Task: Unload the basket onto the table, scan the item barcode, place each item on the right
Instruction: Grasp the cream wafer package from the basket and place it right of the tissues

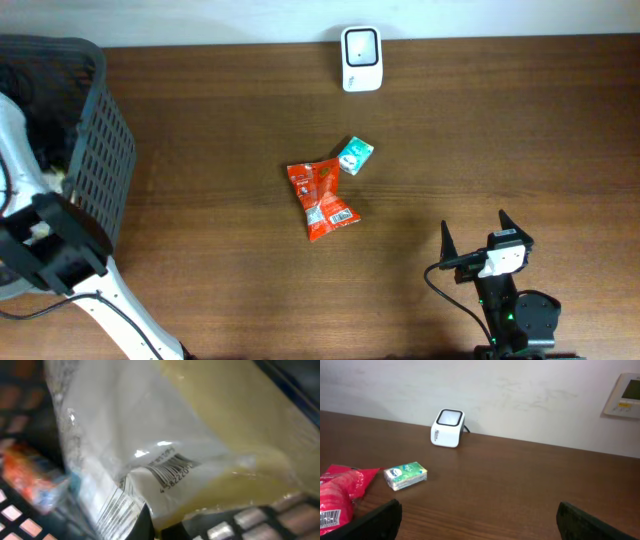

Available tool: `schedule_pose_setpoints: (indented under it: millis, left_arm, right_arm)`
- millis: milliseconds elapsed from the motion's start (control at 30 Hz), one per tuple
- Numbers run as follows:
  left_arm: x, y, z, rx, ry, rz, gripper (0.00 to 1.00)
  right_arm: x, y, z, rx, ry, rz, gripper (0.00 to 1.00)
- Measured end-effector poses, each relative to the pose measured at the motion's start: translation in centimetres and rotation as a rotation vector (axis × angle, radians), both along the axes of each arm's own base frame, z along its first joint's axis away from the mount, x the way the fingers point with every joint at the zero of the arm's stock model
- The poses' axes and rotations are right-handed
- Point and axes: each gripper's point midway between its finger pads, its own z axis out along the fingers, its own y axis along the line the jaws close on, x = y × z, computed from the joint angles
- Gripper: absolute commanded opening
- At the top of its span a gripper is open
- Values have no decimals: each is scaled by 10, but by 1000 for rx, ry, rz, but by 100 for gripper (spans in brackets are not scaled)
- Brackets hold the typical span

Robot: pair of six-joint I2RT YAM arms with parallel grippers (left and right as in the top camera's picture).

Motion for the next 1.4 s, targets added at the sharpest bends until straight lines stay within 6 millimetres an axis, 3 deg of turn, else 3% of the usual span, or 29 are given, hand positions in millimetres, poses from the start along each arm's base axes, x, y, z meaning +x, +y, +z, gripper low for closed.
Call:
schedule_pose_setpoints:
  millis: [167, 233, 300, 367, 400, 500, 567, 700, 767, 800, 833, 900, 967, 1033, 1100, 1133, 1167, 1400]
  left_arm:
    - [20, -12, 109, 35, -291, -26, 0]
    - [17, -29, 163, 40, -435, -54, 0]
    - [9, -45, 202, 51, -532, -83, 0]
    - [-1, -74, 243, 68, -629, -138, 0]
    - [-5, -98, 267, 77, -687, -189, 0]
    - [-9, -158, 300, 62, -772, -327, 0]
    - [-8, -221, 312, 6, -811, -479, 0]
    - [-9, -327, 304, -126, -793, -719, 0]
    - [-14, -393, 287, -210, -740, -872, 0]
    - [-15, -412, 277, -233, -710, -915, 0]
    - [-14, -445, 253, -268, -638, -979, 0]
    - [-11, -480, 224, -300, -561, -1034, 0]
    - [-7, -533, 169, -333, -435, -1109, 0]
    - [-8, -568, 124, -349, -345, -1143, 0]
    - [-12, -588, 94, -354, -280, -1167, 0]
    - [-17, -603, 70, -356, -229, -1185, 15]
    - [-20, -607, 61, -356, -207, -1193, 47]
    - [-21, -609, 53, -356, -187, -1184, 58]
  right_arm:
    - [0, 0, 0, 0, 0, 0, 98]
    - [0, 0, 0, 0, 0, 0, 98]
    - [0, 0, 0, 0, 0, 0, 99]
    - [0, 0, 0, 0, 0, 0, 98]
    - [0, 0, 0, 0, 0, 0, 98]
    - [0, 0, 0, 0, 0, 0, 99]
    - [0, 0, 0, 0, 0, 0, 99]
    - [0, 0, 0, 0, 0, 0, 98]
    - [0, 0, 0, 0, 0, 0, 99]
    - [0, 0, 0, 0, 0, 0, 99]
    - [0, 0, 0, -1, 0, 0, 99]
    - [0, 0, 0, -1, 0, 0, 99]
    - [0, 0, 0, 0, 0, 0, 99]
    - [0, 0, 0, 0, 0, 0, 98]
    - [0, 0, 0, 0, 0, 0, 99]
    - [0, 0, 0, 0, 0, 0, 99]
    - [0, 0, 0, 0, 0, 0, 99]
    - [0, 0, 0, 0, 0, 0, 99]
